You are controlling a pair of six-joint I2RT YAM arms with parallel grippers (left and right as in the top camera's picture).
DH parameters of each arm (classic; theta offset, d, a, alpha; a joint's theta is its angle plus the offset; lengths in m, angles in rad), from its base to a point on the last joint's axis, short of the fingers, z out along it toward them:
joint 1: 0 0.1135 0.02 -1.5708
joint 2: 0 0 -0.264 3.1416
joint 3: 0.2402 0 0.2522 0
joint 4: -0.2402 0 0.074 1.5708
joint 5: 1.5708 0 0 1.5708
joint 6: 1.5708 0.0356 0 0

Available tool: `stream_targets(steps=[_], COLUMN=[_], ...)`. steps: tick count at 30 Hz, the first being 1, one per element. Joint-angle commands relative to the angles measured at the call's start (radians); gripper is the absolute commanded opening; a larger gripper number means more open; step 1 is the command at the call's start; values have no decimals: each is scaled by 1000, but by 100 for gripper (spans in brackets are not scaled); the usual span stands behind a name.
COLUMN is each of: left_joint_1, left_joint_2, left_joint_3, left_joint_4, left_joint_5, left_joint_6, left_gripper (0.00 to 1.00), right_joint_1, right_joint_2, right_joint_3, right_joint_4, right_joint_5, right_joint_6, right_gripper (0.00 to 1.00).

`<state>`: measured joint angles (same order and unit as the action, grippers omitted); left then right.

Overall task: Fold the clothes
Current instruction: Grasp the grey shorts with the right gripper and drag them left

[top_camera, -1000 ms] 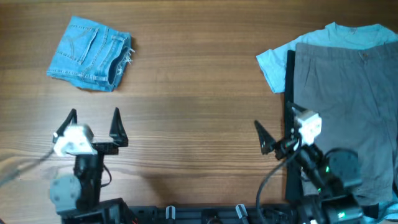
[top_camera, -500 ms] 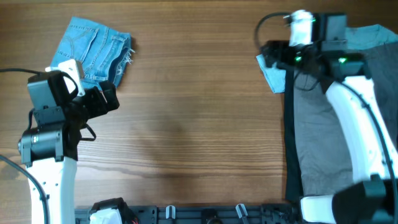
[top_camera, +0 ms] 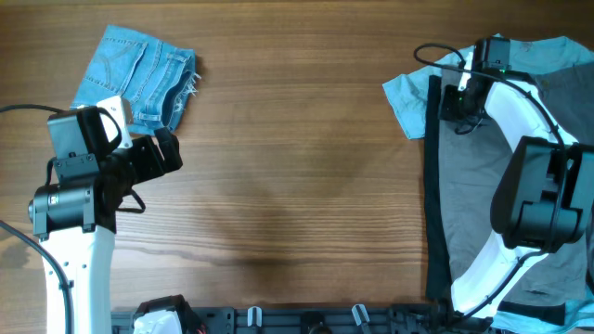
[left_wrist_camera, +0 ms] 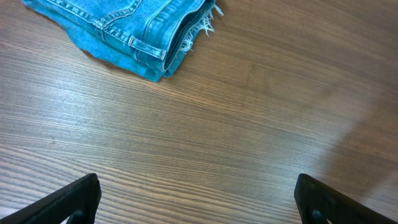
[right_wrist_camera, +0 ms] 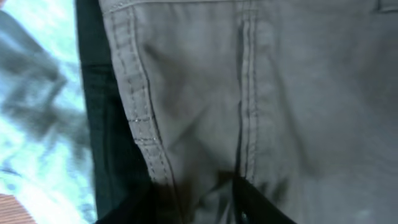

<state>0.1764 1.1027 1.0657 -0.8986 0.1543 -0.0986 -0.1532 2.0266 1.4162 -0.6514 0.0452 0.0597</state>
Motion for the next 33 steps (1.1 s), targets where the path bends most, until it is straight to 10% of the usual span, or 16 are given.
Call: stream_targets(steps=[1, 3, 15, 22, 23, 25, 27, 33], left_joint_1=[-3, -3, -2, 3, 3, 3, 3, -3], left_joint_2=[4, 4, -66, -210, -226, -259, -274, -156], left_joint_3=[18, 18, 76, 227, 231, 231, 231, 230], left_joint_4=[-2, -5, -7, -8, -8, -8, -6, 31], left_joint_5=[13, 13, 12, -100, -123, -155, -157, 59], left_joint_6=[12, 12, 11, 7, 7, 7, 8, 5], left_gripper=[100, 100, 100, 100, 100, 100, 100, 100], right_joint_1=[1, -8, 28, 696, 809, 991, 1087, 780], right_joint_2=[18, 11, -425, -474, -444, -397, -404, -578], right_joint_3=[10, 11, 197, 207, 207, 207, 211, 274], right_joint_4=[-21, -23, -72, -99, -107, -120, -116, -119], right_joint_5=[133, 129, -286, -407, -424, -435, -183, 25], right_joint_6=[6, 64, -43, -61, -63, -125, -101, 153], right_gripper=[20, 6, 4, 9, 15, 69, 100, 100])
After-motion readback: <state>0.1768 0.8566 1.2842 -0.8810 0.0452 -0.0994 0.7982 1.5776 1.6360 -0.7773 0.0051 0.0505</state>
